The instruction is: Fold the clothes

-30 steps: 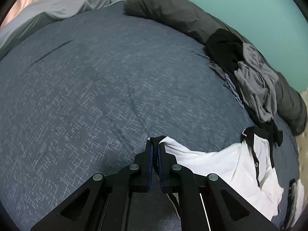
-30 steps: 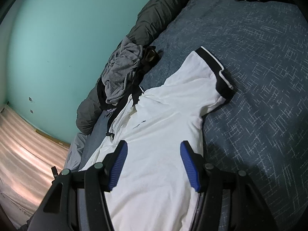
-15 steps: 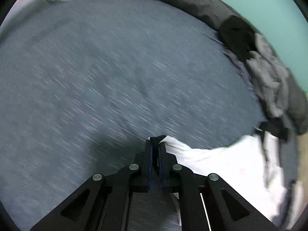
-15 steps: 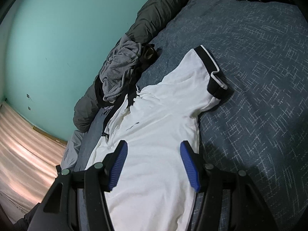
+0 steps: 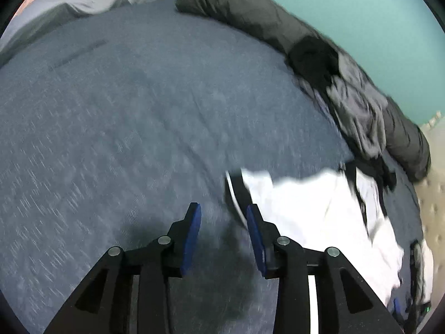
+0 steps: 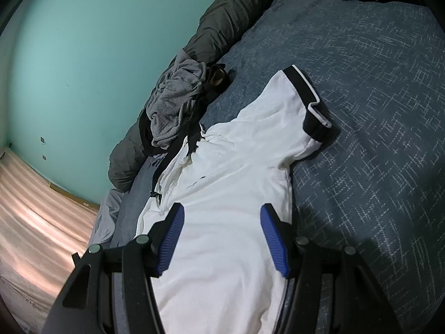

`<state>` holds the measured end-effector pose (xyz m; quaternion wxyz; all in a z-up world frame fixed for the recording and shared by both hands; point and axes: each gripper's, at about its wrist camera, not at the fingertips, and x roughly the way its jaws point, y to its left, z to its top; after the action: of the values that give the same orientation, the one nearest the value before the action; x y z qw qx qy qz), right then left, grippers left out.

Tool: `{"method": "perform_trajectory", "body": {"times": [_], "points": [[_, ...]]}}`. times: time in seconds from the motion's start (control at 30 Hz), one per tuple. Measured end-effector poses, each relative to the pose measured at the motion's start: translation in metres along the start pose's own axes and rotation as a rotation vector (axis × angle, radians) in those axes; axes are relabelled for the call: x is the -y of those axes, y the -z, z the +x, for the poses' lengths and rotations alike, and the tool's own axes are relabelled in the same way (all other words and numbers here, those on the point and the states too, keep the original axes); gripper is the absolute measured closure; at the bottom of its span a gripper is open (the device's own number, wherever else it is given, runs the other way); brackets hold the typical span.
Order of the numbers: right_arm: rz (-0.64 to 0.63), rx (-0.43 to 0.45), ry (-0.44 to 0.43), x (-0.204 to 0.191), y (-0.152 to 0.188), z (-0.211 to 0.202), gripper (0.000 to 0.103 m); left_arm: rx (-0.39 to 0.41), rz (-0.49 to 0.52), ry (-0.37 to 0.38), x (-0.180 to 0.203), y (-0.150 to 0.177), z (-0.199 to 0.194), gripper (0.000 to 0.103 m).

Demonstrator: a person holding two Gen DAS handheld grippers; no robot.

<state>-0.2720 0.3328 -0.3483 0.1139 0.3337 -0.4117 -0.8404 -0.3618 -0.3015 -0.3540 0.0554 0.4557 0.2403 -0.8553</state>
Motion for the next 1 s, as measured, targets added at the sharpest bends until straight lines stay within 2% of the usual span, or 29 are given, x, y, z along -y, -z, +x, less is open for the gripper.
{"method": "perform_trajectory", "body": {"times": [0.13,0.33,0.37,0.4,0.47,0.53,0.8,1.0], "points": [[0.003,0.002,-0.001,0.000,0.000,0.000,0.045,-0.060,0.051,0.057,0.018,0.024,0.016,0.064],[0.010,0.007,-0.004,0.002,-0.002,-0.002,0.045,-0.083,0.080,0.064,0.029,0.043,0.030,0.064],[0.012,0.008,-0.004,0.002,-0.002,-0.003,0.045,-0.084,0.084,0.069,0.030,0.043,0.030,0.071],[0.013,0.008,-0.004,0.002,-0.003,-0.003,0.045,-0.086,0.088,0.074,0.031,0.043,0.030,0.084],[0.016,0.008,-0.004,0.002,-0.003,-0.002,0.045,-0.089,0.096,0.084,0.033,0.044,0.030,0.097],[0.018,0.006,-0.004,0.003,-0.003,-0.002,0.045,-0.086,0.102,0.092,0.033,0.044,0.028,0.101],[0.021,0.006,-0.009,0.003,-0.003,-0.002,0.045,-0.064,0.102,0.112,0.031,0.043,0.008,0.102],[0.033,0.016,-0.012,0.005,-0.006,-0.004,0.045,-0.040,0.082,0.106,0.017,0.040,-0.031,0.102]]}}
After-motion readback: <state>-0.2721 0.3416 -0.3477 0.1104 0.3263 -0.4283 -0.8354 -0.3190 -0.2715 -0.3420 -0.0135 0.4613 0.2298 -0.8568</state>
